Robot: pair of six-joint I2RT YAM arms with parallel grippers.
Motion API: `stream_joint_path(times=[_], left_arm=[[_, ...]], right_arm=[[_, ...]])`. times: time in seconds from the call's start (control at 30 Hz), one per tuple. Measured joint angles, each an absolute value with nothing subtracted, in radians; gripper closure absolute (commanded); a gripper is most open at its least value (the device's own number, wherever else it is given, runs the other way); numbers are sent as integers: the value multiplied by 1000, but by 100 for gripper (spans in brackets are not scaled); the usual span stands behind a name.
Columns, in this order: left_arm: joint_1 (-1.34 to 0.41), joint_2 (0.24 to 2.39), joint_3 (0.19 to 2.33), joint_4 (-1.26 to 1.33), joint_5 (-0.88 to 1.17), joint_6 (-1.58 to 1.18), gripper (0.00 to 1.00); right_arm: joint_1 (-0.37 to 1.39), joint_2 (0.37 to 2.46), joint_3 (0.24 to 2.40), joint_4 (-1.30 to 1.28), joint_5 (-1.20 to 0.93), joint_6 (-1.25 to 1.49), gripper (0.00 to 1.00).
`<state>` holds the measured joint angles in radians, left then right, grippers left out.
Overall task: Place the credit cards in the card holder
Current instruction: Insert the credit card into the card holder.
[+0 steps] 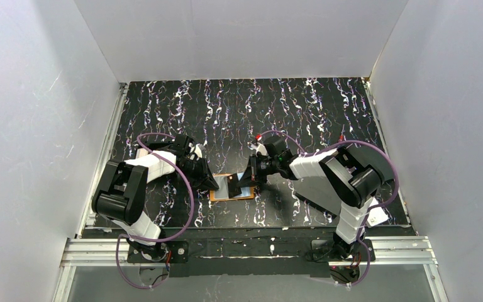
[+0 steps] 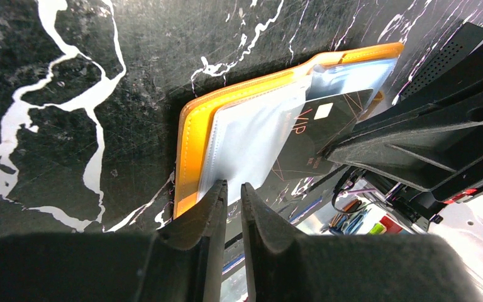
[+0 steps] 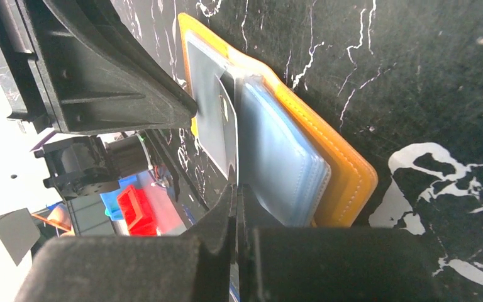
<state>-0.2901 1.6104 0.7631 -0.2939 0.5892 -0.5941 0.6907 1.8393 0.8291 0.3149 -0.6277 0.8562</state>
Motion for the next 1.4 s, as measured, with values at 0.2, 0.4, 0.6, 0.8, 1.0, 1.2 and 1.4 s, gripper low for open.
stream_joint_path(times=[0.2, 0.4, 0.6, 0.8, 1.0, 1.2, 1.4], left_arm=[[-290, 1610, 763, -295, 589, -594, 87], [-290, 1610, 763, -295, 589, -595, 87], [-292, 1610, 763, -295, 589, -596, 80], [-297, 1570, 770, -339, 565, -594, 70], [-297, 1484, 830, -443, 480, -572, 74], [-299, 1509, 853, -496, 360, -546, 81], [-337, 1594, 853, -517, 274, -535, 85]], right_arm=[[691, 1850, 829, 333, -628, 864, 99], [691, 1859, 814, 408, -622, 921, 99], [698, 1861, 757, 522, -596, 1015, 99], [702, 1861, 757, 522, -582, 995, 99], [702, 1868, 761, 520, -580, 965, 99], [702, 1878, 764, 524, -584, 954, 99], [702, 1889, 773, 525, -597, 939, 99]])
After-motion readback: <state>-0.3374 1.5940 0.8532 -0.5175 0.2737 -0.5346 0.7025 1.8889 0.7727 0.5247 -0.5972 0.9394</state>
